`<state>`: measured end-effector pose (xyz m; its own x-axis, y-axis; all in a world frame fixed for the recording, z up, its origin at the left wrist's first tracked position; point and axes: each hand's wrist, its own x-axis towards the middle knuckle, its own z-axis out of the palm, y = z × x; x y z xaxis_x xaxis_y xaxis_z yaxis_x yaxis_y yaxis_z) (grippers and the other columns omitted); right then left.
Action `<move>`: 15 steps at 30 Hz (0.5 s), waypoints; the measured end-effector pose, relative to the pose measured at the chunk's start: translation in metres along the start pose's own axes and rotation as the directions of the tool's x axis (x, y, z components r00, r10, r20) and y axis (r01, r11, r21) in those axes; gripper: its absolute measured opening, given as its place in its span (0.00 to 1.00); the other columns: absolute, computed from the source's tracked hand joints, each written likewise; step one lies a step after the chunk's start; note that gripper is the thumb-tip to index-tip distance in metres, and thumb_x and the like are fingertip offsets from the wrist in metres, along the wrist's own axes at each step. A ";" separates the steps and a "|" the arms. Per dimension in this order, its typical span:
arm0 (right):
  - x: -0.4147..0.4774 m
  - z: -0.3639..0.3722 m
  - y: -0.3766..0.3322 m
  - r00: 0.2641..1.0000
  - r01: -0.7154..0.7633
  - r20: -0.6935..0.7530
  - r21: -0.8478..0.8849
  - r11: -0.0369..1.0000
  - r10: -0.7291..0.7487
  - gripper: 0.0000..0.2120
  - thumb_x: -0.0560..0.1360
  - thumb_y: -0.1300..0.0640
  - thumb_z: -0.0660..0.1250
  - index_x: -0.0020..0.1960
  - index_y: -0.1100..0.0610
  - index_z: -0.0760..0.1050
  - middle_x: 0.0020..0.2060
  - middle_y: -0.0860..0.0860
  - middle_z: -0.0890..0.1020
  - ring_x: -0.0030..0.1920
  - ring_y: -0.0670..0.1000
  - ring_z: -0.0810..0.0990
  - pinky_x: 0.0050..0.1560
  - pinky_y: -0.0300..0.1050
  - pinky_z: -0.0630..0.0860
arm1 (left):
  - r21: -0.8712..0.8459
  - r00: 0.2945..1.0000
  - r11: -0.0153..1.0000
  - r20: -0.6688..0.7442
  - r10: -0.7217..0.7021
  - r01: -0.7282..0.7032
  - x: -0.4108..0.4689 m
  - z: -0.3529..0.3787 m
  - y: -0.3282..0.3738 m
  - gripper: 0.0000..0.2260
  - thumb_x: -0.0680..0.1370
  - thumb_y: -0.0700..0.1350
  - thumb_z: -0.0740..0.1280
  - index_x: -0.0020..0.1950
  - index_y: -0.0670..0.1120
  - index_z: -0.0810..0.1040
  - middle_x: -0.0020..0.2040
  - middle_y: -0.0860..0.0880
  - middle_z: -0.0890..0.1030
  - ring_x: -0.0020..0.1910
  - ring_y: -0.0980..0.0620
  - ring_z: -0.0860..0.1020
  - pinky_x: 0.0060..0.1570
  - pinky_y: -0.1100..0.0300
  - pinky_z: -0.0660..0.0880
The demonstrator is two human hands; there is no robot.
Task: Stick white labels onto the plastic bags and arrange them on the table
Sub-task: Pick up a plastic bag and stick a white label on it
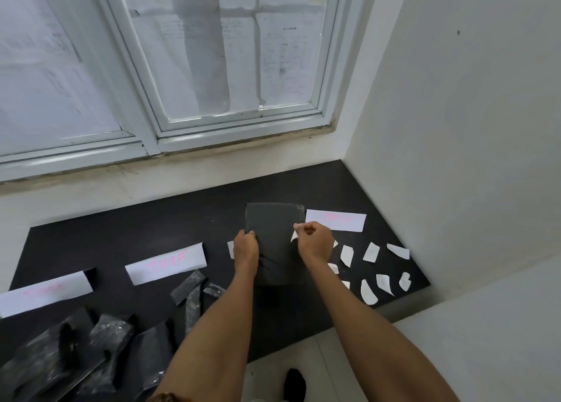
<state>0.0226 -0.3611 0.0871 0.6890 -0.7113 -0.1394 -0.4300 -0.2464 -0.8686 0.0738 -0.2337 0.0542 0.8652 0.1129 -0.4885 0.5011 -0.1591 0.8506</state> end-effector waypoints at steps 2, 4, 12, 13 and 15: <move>-0.015 0.006 -0.013 0.999 0.001 -0.052 0.095 0.995 0.004 0.06 0.73 0.54 0.71 0.46 0.55 0.78 0.37 0.48 0.82 0.40 0.47 0.80 0.41 0.40 0.71 | 0.011 1.000 1.000 -0.006 0.012 -0.012 -0.004 -0.010 0.002 0.15 0.81 0.44 0.55 0.63 0.41 0.74 0.55 0.43 0.77 0.51 0.45 0.74 0.55 0.51 0.70; -0.025 0.010 -0.020 0.999 0.023 -0.047 0.184 0.983 -0.015 0.11 0.72 0.55 0.72 0.52 0.54 0.75 0.36 0.46 0.81 0.40 0.45 0.80 0.44 0.38 0.74 | 0.006 1.000 1.000 -0.015 0.011 -0.011 -0.007 -0.017 0.003 0.15 0.80 0.44 0.55 0.62 0.42 0.75 0.55 0.43 0.77 0.51 0.44 0.74 0.57 0.49 0.71; -0.062 0.033 -0.026 0.996 -0.063 0.064 0.133 0.989 0.055 0.12 0.70 0.54 0.74 0.52 0.53 0.77 0.40 0.46 0.82 0.41 0.44 0.79 0.43 0.35 0.72 | -0.068 0.999 0.997 -0.019 0.033 -0.035 -0.019 -0.049 0.006 0.13 0.80 0.45 0.56 0.56 0.42 0.77 0.53 0.43 0.78 0.51 0.43 0.75 0.58 0.48 0.73; -0.063 0.036 -0.025 0.996 -0.080 0.058 0.127 0.989 0.073 0.11 0.70 0.53 0.74 0.51 0.51 0.77 0.40 0.45 0.83 0.42 0.45 0.80 0.45 0.39 0.75 | -0.068 0.999 0.997 -0.016 0.036 -0.037 -0.019 -0.050 0.007 0.12 0.80 0.46 0.56 0.55 0.43 0.77 0.53 0.43 0.78 0.52 0.43 0.76 0.59 0.46 0.73; -0.067 0.043 -0.024 0.995 -0.086 0.053 0.116 0.990 0.081 0.11 0.68 0.51 0.75 0.48 0.46 0.75 0.39 0.44 0.84 0.42 0.47 0.83 0.49 0.48 0.80 | -0.066 0.999 0.997 -0.015 0.036 -0.037 -0.018 -0.055 0.008 0.11 0.80 0.47 0.57 0.51 0.45 0.77 0.53 0.43 0.79 0.52 0.43 0.77 0.60 0.44 0.73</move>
<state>0.0122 -0.2792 0.0967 0.6819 -0.6931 -0.2338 -0.4173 -0.1061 -0.9025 0.0611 -0.1836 0.0810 0.8823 0.1219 -0.4547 0.4665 -0.0980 0.8791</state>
